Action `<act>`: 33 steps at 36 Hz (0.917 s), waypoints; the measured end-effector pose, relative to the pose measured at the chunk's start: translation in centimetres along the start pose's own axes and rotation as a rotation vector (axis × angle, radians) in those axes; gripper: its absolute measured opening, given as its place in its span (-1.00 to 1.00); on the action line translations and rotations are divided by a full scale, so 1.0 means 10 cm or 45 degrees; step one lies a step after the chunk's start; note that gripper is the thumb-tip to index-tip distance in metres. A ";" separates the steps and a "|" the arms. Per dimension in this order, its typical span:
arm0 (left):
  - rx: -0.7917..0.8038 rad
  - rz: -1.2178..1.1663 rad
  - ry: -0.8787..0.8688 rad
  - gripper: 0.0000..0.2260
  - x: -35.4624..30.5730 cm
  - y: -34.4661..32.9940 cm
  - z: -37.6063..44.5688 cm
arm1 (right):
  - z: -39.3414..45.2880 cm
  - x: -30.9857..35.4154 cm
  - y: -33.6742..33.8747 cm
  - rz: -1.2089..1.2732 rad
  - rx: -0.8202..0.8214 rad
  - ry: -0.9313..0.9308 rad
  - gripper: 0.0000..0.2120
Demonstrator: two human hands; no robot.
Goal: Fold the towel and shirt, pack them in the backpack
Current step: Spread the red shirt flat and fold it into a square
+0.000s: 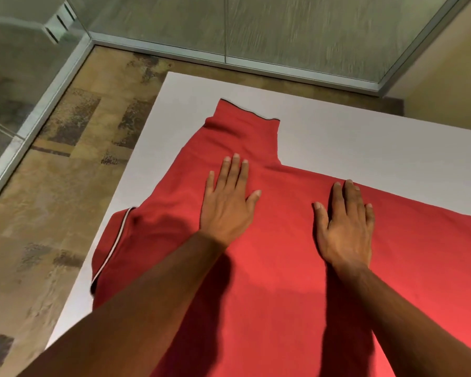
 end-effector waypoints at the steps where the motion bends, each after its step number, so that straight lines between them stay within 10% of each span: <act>1: 0.008 0.031 -0.011 -0.36 0.07 0.00 0.01 | 0.00 0.00 0.00 0.002 0.001 0.001 -0.30; 33: 0.133 0.229 0.159 -0.37 1.08 0.53 -0.20 | -0.02 0.03 0.06 0.026 -0.055 0.033 -0.36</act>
Point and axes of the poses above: each hand's wrist, its own z-axis towards the middle knuckle, its own y-axis out of the back of the hand, x = y × z, the point moved 9 cm from there along z, towards the middle knuckle, and after that the axes turned 11 degrees about -x, right-handed, at the moved point
